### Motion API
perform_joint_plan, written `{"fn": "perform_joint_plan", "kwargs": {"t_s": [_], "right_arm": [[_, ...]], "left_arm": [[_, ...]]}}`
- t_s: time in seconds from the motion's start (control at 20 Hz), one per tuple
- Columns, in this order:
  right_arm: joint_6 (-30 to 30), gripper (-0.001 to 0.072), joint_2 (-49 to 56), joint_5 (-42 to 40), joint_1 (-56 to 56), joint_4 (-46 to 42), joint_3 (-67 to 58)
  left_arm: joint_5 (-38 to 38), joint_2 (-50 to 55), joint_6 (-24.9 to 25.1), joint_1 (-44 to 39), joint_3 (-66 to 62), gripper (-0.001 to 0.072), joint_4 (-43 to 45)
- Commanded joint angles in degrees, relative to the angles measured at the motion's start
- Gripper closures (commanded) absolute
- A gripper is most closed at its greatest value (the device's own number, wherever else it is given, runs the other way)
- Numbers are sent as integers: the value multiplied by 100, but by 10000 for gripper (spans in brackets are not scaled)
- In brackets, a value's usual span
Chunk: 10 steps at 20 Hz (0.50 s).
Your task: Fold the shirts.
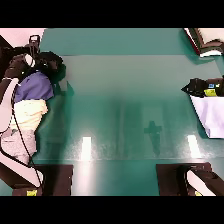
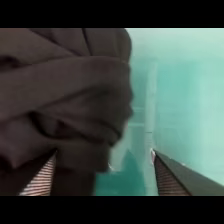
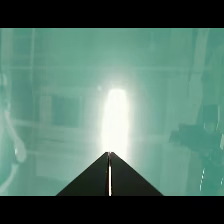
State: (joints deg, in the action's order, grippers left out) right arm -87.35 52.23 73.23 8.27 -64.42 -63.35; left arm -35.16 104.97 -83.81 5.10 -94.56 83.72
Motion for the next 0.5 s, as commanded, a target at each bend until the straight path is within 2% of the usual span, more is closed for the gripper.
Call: {"fn": "perform_joint_plan", "kwargs": {"t_s": [0.0,0.05,0.1,0.2,0.25,0.3,0.45], "right_arm": [[-4,695,-4,177,-4,-2,-4],[-4,695,-4,177,-4,-4,-4],[-4,695,-4,175,-4,-2,-4],[-4,695,-4,186,-4,-2,-4],[-4,695,-4,190,-4,-2,-4],[-2,694,-4,190,-4,-4,-4],[-2,695,-4,179,-4,-7,-4]], "left_arm": [[116,289,-22,39,-197,65,332],[125,310,15,39,-197,178,376],[151,332,24,39,-197,237,378],[184,341,20,39,-199,261,382],[160,341,24,39,-199,526,380],[103,339,20,39,-212,685,374],[-385,330,13,26,-446,684,256]]}}
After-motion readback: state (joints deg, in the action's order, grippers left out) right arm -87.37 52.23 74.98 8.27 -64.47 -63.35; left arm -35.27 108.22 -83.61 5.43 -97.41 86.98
